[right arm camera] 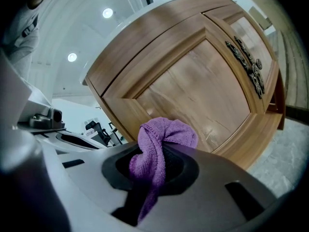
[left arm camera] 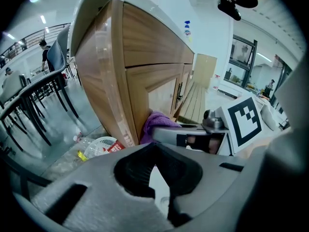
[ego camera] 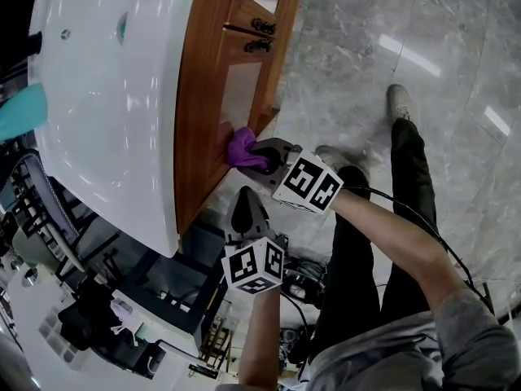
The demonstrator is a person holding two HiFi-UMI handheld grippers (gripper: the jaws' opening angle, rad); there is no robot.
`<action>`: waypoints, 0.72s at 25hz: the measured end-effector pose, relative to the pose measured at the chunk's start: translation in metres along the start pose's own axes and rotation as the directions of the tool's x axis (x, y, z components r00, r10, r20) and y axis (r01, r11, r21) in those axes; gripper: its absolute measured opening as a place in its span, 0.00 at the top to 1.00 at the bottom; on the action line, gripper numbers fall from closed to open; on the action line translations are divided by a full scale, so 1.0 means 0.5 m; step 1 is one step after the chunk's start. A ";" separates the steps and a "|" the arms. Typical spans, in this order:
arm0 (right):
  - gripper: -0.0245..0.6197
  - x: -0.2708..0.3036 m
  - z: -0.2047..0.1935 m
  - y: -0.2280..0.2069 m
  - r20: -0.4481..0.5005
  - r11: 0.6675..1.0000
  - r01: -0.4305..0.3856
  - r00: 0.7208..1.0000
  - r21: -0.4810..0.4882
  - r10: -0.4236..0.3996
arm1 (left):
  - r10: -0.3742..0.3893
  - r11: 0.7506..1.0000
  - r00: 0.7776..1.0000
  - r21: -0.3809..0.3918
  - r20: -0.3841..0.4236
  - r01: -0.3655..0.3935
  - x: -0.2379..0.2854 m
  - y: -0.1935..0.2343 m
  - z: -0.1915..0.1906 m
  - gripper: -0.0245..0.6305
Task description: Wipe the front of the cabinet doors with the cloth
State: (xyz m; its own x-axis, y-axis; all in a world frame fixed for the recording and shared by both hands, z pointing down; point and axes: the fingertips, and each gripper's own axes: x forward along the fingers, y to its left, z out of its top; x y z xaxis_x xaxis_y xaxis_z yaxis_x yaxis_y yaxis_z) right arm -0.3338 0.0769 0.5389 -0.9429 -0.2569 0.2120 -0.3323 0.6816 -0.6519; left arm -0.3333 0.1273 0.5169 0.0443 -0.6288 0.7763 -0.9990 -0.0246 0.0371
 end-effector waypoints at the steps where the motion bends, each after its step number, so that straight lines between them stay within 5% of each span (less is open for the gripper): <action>1: 0.87 -0.001 0.003 0.003 0.002 1.000 -0.003 1.000 -0.001 0.003 | 0.000 1.000 1.000 0.000 0.001 0.000 -0.001 0.000 0.002 0.95; 18: 0.87 -0.029 0.104 0.084 0.066 0.996 -0.083 0.994 -0.040 0.086 | 0.010 1.000 1.000 -0.018 0.009 -0.010 -0.021 -0.010 0.017 0.95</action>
State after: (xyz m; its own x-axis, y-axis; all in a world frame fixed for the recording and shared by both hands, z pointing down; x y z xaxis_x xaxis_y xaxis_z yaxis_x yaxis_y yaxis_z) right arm -0.3329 0.0735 0.4708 -0.9644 -0.2422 0.1065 -0.2532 0.7277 -0.6375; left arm -0.3290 0.1272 0.5031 0.0342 -0.6359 0.7710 -0.9992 -0.0045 0.0406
